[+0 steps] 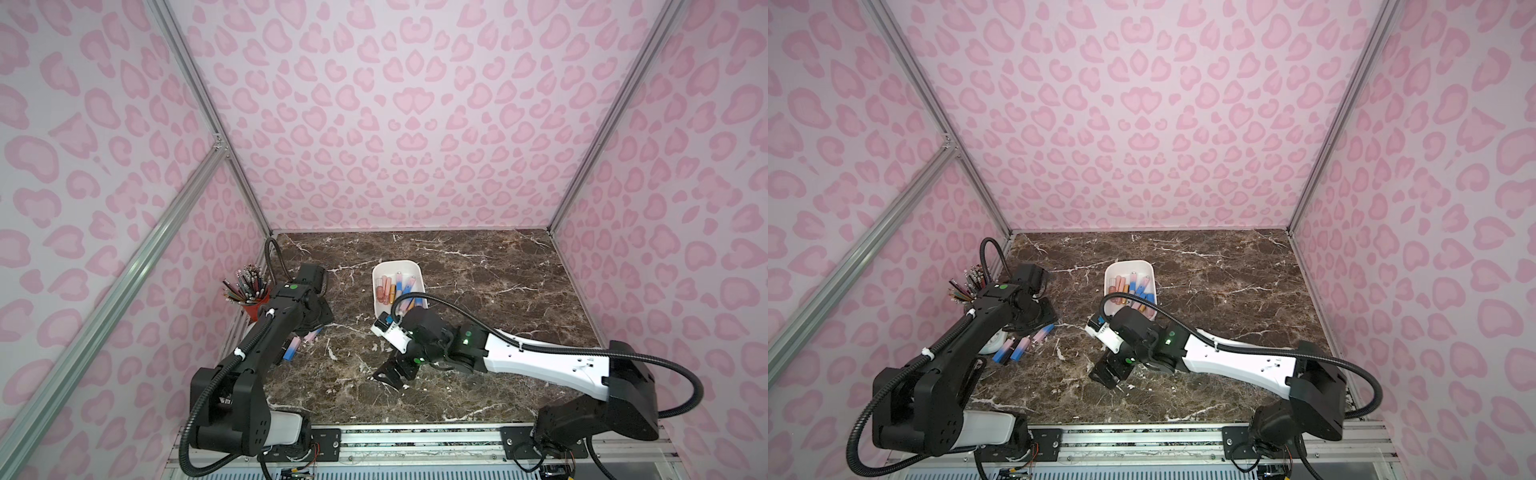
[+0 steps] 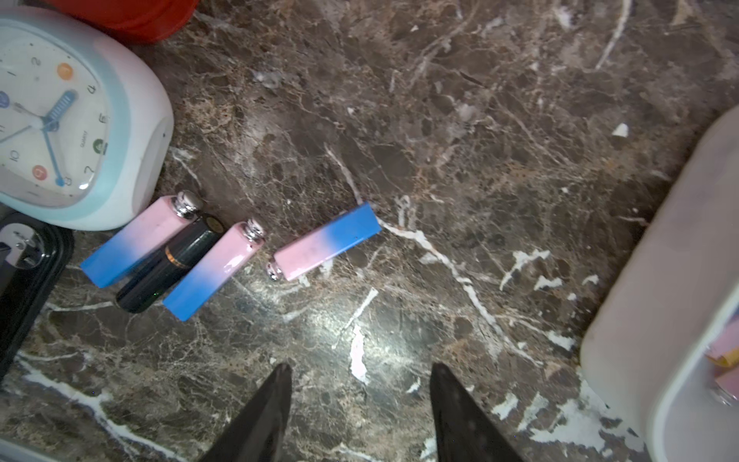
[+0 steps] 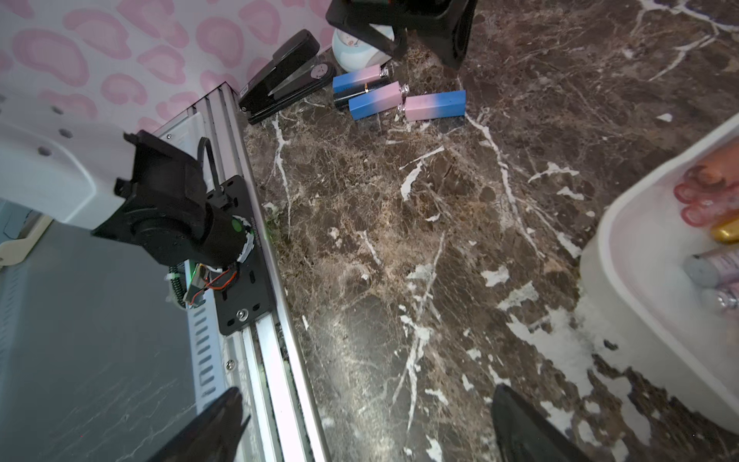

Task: Put the lipstick into the storage box
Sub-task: Pick up the lipstick at the center of the board.

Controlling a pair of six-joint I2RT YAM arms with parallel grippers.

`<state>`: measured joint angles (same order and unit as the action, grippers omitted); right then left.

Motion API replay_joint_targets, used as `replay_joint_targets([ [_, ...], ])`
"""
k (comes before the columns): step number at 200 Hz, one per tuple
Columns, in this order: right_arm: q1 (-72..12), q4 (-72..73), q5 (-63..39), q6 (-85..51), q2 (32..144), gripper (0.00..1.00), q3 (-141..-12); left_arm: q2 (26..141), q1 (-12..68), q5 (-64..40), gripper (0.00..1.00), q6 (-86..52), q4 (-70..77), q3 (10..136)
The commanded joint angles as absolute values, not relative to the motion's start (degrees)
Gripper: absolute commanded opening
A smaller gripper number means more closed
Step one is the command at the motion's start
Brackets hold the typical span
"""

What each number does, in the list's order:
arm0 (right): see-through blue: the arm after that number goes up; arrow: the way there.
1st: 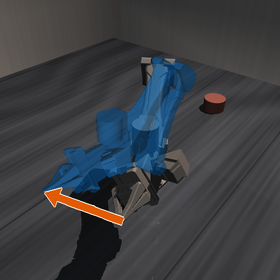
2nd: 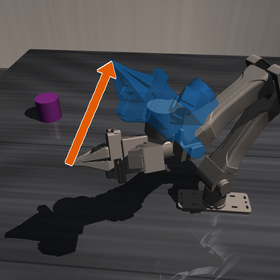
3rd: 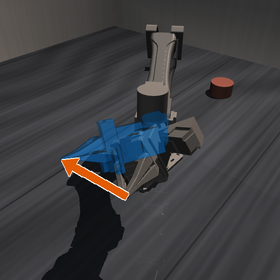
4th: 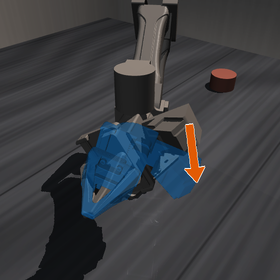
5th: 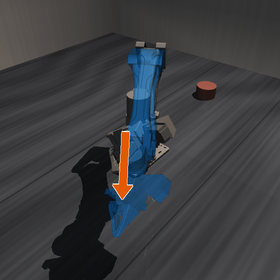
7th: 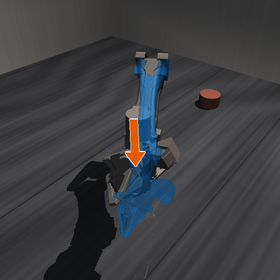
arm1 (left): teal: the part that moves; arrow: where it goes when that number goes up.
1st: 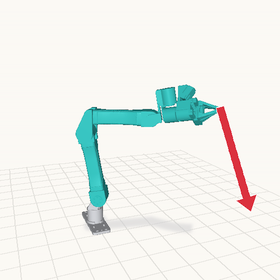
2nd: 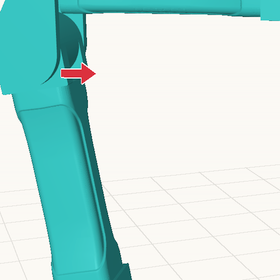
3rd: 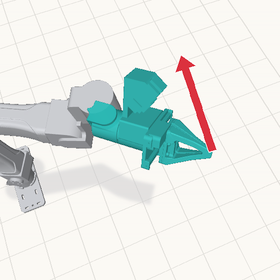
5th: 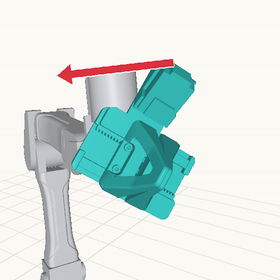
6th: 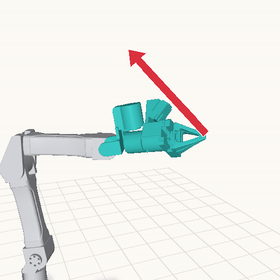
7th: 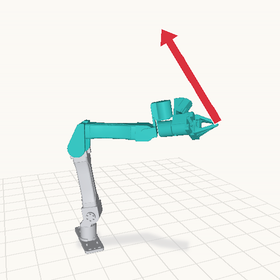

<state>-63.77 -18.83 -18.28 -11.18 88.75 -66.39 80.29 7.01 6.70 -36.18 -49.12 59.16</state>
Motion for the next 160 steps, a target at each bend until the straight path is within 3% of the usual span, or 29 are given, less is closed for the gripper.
replay_joint_targets([
  [1,-64.2,-21.5,-18.6,-10.4,92.5,0.99,-70.9,82.5,4.5,3.6,0.58,-32.9,-46.6,59.0],
  [57,-62.6,-27.9,-17.9,-7.6,96.9,0.99,-77.9,89.4,2.8,0.5,0.57,-31.7,-42.4,59.4],
  [160,-54.9,-25.3,-24.5,-7.6,93.0,0.99,-70.3,91.6,2.8,5.7,0.62,-26.2,-43.6,57.9],
])
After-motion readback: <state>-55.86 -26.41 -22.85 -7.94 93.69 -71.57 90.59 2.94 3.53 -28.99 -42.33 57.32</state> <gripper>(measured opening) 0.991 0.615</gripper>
